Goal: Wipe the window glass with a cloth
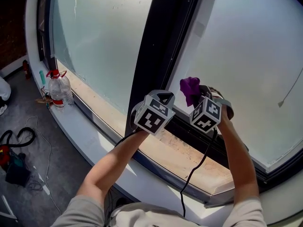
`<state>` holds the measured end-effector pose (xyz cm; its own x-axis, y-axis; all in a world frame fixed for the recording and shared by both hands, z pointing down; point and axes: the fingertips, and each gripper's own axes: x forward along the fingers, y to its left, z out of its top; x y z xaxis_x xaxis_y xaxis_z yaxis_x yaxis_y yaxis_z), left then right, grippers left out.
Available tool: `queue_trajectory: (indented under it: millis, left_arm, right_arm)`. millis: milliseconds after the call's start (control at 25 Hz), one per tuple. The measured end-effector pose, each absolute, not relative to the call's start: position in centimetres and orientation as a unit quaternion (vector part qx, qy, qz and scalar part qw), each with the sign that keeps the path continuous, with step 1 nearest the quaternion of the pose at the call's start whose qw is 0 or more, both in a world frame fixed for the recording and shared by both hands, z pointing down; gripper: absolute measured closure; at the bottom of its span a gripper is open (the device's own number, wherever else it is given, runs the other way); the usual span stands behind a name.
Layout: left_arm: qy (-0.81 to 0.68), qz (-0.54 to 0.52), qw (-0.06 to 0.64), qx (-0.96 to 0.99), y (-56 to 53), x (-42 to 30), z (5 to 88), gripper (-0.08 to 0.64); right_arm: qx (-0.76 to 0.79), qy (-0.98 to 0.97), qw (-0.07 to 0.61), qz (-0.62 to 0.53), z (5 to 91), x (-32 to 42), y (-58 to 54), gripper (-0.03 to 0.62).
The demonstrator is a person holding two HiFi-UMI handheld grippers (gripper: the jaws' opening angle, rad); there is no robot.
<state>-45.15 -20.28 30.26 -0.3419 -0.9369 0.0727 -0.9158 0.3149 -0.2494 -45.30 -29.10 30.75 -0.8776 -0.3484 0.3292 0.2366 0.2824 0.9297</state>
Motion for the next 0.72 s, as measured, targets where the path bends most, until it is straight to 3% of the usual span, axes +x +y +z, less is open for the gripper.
queue_trajectory:
  millis: [720]
  left_arm:
    - [0.806,-0.137,0.183,-0.546,-20.0,-43.7,14.3,0.554]
  right_arm:
    - [0.120,-0.734,0.156,-0.650,11.6,-44.5,-28.5,0.480]
